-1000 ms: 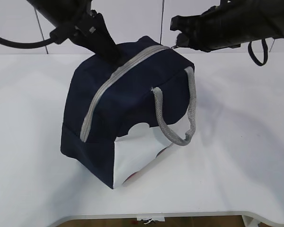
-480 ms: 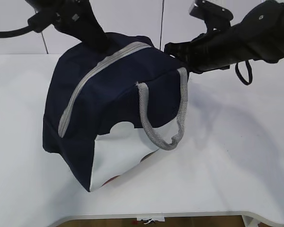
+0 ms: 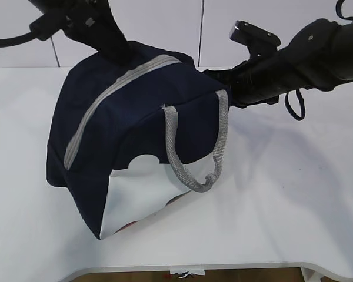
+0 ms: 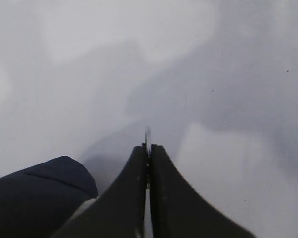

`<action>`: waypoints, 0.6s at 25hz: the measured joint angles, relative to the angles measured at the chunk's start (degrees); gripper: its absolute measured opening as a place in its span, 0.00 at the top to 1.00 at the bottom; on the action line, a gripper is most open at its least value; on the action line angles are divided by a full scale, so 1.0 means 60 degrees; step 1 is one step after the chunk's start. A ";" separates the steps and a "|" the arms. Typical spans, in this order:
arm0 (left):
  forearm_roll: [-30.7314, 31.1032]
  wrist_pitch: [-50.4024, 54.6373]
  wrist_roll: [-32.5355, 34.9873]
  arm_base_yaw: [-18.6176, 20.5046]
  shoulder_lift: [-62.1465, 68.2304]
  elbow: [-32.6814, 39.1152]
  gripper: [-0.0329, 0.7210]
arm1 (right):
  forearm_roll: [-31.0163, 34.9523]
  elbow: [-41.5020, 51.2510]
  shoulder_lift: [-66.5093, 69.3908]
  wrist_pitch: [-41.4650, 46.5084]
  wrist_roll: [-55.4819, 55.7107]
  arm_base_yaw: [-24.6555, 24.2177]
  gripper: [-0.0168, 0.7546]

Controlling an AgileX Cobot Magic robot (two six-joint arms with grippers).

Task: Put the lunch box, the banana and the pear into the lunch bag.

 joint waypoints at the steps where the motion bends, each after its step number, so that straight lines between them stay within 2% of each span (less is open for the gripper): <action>1: 0.0000 0.0015 0.0015 0.0000 0.0000 0.0000 0.94 | 0.0000 0.0000 0.0000 0.0018 0.0000 0.0000 0.99; 15: -0.0163 0.0015 0.0015 0.0000 0.0814 0.0000 0.94 | -0.0019 0.0000 0.0056 0.0067 -0.0041 -0.0017 0.99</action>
